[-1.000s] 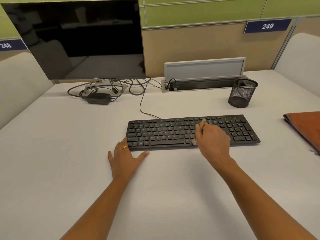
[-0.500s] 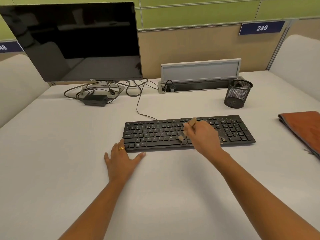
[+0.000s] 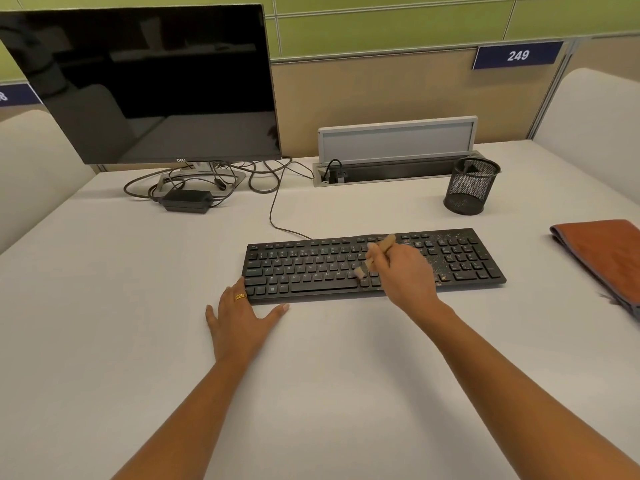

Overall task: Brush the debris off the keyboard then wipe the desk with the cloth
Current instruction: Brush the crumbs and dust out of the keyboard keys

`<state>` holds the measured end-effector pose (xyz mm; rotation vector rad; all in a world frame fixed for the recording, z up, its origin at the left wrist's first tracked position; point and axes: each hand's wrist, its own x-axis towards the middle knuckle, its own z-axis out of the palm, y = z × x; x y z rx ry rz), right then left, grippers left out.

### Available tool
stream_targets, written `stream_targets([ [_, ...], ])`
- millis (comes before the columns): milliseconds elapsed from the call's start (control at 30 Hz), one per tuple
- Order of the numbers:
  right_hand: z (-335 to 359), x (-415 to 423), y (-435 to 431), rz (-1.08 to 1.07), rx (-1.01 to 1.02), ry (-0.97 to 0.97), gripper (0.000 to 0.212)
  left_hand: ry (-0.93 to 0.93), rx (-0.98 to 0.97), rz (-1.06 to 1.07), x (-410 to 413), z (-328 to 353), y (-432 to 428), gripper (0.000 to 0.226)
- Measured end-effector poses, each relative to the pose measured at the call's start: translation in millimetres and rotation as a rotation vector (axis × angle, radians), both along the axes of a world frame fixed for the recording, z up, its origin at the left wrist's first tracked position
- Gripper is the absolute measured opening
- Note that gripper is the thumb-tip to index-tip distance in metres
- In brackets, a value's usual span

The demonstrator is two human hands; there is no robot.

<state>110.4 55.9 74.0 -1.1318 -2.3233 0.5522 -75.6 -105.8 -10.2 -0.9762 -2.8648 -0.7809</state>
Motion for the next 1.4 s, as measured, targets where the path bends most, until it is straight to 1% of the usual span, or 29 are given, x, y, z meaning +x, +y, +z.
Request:
stream_targets([
  [133, -4.3, -1.6, -2.0, 0.037, 0.02, -0.105, 0.049, -0.005, 0.004, -0.006, -0.5, 0.3, 0.6, 0.092],
  [200, -2.4, -3.8, -0.5, 0.068, 0.004, -0.075, 0.049, -0.007, 0.012, -0.006, -0.7, -0.1, 0.6, 0.091],
  [300, 0.1, -9.4, -3.5, 0.211, -0.089, 0.048, 0.044, 0.0, 0.006, -0.005, -0.8, -0.4, 0.1, 0.091],
  [333, -0.3, -11.7, -5.0, 0.264, -0.125, 0.047, 0.04, 0.0, 0.002, -0.006, -0.6, -0.2, 0.4, 0.091],
  [400, -1.4, -13.7, -8.2, 0.336, -0.162, -0.013, 0.033, 0.0, 0.003, -0.009, -0.4, -0.1, 0.9, 0.091],
  [467, -0.1, -11.4, -7.6, 0.31, -0.153, -0.074, 0.035, 0.004, 0.007, -0.009, -0.3, 0.0, 0.7, 0.091],
  [567, 5.1, -2.4, 0.5, 0.219, -0.062, -0.147, 0.049, 0.013, 0.007, -0.007, -1.1, 0.1, 0.6, 0.091],
  [700, 9.7, 8.3, 6.7, 0.138, 0.005, -0.203, 0.049, 0.012, 0.006, -0.005, -2.1, -1.1, 0.2, 0.09],
  [833, 8.7, 5.7, -1.6, 0.135, 0.019, -0.218, 0.051, 0.011, 0.017, -0.003, -1.3, -1.6, 0.1, 0.09],
  [933, 6.7, 4.4, -2.8, 0.119, 0.024, -0.171, 0.048, 0.011, 0.014, -0.003, -0.3, -0.3, 0.6, 0.09],
  [1033, 0.3, 7.2, 0.2, 0.088, -0.027, -0.018, 0.048, 0.014, 0.001, 0.0, 0.4, 0.4, 0.3, 0.091],
  [1167, -3.2, 9.9, -2.0, 0.091, -0.015, -0.071, 0.046, 0.01, 0.007, -0.002, 0.7, 1.0, 0.2, 0.09],
  [1300, -8.4, 12.8, -3.1, 0.106, -0.083, 0.023, 0.044, 0.017, 0.005, 0.001, 0.9, 1.5, 0.3, 0.09],
  [1367, -9.7, 16.5, -2.8, 0.072, -0.072, -0.012, 0.045, 0.016, 0.001, 0.002, 1.3, 1.9, 0.4, 0.091],
  [1400, -8.8, 18.6, -2.1, 0.021, -0.036, -0.039, 0.046, 0.015, 0.001, 0.0, 1.2, 1.7, 0.4, 0.091],
])
